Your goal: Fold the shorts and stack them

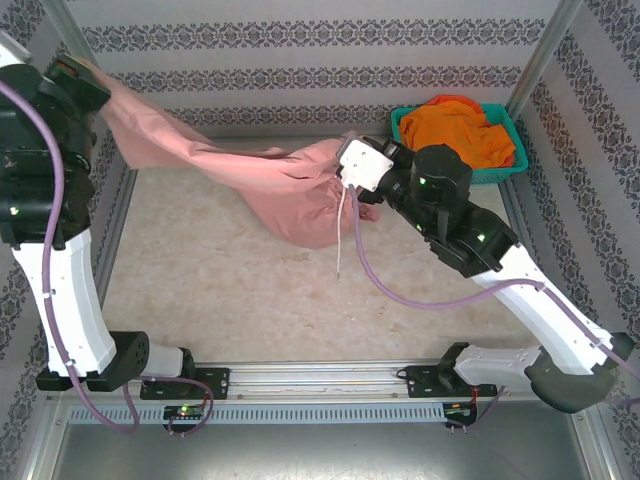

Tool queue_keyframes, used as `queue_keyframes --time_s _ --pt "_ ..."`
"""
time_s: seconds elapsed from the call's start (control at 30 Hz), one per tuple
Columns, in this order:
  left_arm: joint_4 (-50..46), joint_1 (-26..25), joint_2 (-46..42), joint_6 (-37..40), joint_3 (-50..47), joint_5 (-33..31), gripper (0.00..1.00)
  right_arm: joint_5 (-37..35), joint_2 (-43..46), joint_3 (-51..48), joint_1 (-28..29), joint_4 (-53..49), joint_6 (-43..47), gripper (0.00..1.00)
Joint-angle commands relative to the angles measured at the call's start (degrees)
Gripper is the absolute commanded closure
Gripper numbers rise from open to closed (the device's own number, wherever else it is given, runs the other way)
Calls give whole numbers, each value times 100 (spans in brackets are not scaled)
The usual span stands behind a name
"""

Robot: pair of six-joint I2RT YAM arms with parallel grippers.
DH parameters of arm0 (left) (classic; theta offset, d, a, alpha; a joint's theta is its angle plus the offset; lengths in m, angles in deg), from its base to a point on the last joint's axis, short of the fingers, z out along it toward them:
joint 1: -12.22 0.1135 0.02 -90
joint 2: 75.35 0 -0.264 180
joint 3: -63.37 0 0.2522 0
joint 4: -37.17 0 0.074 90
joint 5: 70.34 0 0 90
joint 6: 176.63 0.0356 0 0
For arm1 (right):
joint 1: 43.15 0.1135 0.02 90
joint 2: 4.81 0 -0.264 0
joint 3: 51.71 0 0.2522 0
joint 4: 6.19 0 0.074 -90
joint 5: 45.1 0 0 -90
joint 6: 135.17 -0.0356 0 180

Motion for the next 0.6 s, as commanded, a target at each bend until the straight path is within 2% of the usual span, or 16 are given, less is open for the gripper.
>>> queue_keyframes --time_s 0.0,0.17,0.27,0.33,0.43,0.57 --pt "-319 58 152 380 827 -602 100 -122 205 491 569 49 -229 100" --pt "136 58 231 713 1440 -1046 100 -373 69 1163 1646 185 -315 100" --pt "535 58 270 981 1579 -1156 100 -900 -176 1642 1992 163 -642 100" --pt "748 58 373 1113 1624 -1219 100 -1656 -353 1942 2010 74 -1139 100" --pt "841 57 647 1177 1631 -1176 100 -2899 -480 1912 1952 -27 -1170 100" --pt "647 58 1231 958 1546 -747 100 -3739 -353 1129 1411 -248 -1378 100"
